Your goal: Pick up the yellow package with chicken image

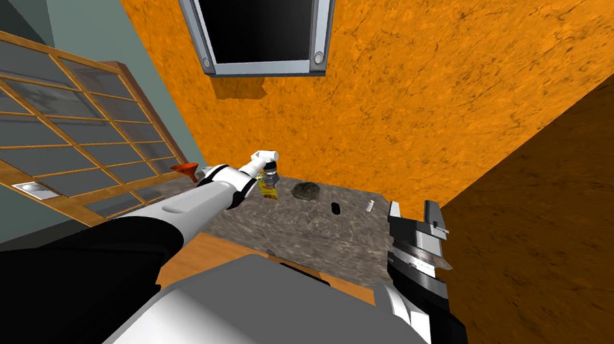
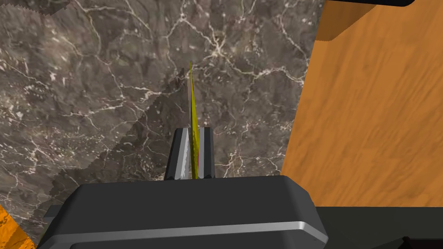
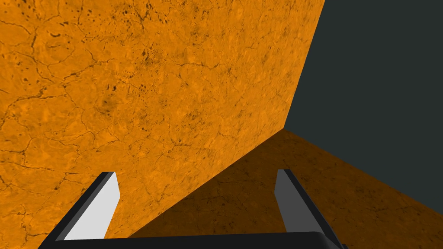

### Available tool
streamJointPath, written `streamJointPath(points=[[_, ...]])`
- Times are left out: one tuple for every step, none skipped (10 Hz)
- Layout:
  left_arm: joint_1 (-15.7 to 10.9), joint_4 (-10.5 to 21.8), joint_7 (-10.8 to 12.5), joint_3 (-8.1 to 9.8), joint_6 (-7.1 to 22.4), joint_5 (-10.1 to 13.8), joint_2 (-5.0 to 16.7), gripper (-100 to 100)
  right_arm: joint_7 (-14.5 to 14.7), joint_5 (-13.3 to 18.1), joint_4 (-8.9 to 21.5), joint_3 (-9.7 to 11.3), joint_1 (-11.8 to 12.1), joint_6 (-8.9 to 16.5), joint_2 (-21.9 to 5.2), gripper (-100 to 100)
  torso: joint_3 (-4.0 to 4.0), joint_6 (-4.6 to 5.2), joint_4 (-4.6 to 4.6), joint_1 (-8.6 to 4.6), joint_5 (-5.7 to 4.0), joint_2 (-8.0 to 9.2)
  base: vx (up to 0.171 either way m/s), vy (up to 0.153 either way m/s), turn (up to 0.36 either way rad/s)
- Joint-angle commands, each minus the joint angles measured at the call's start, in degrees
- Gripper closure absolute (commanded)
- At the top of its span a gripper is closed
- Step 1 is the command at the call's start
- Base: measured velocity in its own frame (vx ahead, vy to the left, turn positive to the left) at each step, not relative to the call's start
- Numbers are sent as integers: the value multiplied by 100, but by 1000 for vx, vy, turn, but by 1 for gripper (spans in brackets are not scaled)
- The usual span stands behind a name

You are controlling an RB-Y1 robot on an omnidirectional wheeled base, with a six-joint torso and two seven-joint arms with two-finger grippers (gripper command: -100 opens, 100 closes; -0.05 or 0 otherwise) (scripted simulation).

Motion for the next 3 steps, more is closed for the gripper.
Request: streamJointPath(points=[[-168, 183, -40, -37, 33, 0, 18, 100, 0, 0, 0, 0, 0, 0, 0, 0, 0, 0, 0, 0, 0, 0, 8, -4, 15], [-145, 153, -25, -28, 35, -2, 18, 100, 0, 0, 0, 0, 0, 0, 0, 0, -3, 2, -4, -2, 1, -1, 0, 0, 0], [-166, 184, -41, -31, 21, -5, 19, 0, 0, 0, 0, 0, 0, 0, 0, 0, -6, 3, -8, 0, 3, -4, 0, 0, 0]])
